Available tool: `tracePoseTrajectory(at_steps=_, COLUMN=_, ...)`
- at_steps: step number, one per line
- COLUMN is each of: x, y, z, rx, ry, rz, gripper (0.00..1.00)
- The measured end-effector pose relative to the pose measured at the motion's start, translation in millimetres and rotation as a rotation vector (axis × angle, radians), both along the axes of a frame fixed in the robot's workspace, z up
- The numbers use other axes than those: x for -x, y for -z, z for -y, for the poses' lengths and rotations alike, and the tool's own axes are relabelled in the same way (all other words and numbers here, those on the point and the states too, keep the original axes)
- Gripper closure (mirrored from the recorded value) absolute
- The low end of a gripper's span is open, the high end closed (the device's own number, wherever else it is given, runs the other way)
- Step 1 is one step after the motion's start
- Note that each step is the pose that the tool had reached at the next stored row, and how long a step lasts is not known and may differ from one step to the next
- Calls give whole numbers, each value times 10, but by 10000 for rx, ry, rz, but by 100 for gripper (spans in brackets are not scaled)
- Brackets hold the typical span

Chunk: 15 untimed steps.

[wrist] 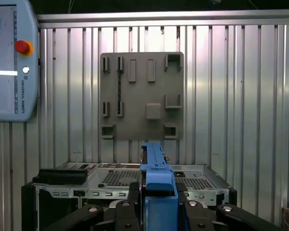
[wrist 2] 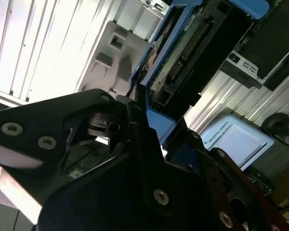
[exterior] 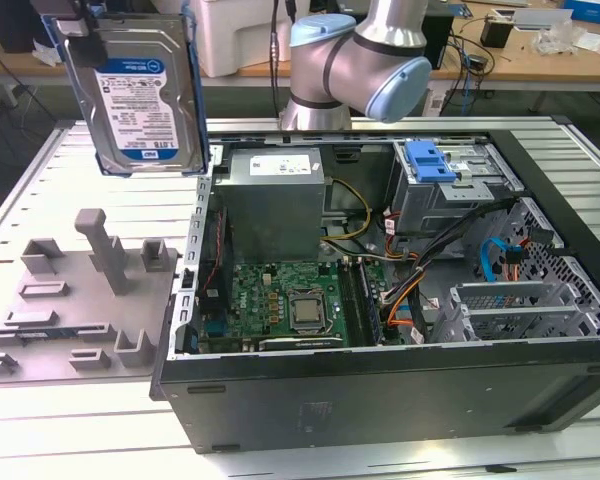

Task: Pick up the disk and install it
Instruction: 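Pick up the disk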

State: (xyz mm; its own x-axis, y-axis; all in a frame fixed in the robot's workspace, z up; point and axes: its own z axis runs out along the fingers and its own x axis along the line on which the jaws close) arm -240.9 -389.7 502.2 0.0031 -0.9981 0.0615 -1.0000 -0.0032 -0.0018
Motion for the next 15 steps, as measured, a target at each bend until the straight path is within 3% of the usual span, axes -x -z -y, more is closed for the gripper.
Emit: tracePoseTrajectory(at_steps=15, x=-589, y=-64, z=224, rx=-1, ry=0, rz=-29, gripper=64)
